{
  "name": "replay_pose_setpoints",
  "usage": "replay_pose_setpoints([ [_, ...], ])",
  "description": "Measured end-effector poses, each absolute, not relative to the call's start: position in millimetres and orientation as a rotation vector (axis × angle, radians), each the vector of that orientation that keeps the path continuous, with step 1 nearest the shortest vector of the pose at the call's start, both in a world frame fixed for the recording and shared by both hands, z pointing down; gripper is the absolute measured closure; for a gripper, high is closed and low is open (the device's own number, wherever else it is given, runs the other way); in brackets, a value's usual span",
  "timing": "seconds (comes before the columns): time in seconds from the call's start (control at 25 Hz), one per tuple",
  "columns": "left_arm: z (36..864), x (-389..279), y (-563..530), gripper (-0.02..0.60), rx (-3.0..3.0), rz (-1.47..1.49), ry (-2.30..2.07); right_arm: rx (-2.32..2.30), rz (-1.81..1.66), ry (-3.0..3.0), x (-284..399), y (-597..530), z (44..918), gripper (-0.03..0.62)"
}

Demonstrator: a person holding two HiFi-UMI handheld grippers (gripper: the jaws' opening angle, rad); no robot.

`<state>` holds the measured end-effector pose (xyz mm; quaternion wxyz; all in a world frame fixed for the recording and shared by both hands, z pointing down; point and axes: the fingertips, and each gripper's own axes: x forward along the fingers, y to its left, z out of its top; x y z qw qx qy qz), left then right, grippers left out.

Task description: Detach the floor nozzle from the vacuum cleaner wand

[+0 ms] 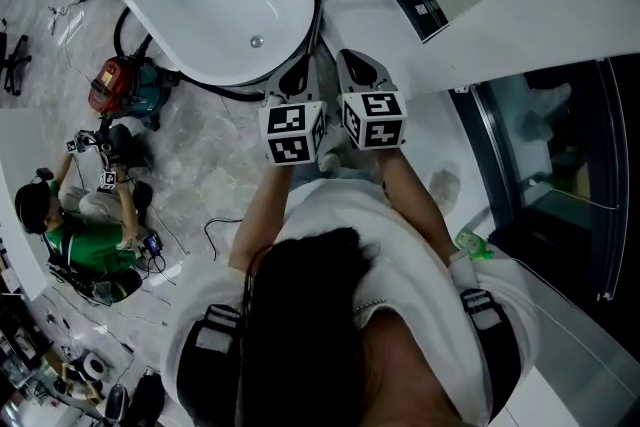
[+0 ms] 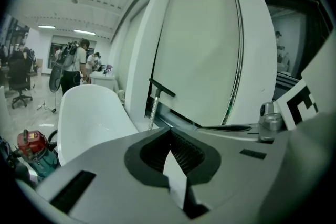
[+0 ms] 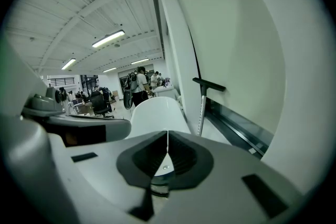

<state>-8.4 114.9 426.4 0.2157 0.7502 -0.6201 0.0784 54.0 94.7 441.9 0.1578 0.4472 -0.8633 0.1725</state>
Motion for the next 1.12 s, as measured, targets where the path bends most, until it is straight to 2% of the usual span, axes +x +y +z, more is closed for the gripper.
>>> replay_pose_setpoints([
  [1.12, 442.7, -36.5, 36.6, 0.577, 2.112, 0.272, -1.614, 1.350, 0.508, -2.392, 27.4, 18.8, 452.8, 0.578],
])
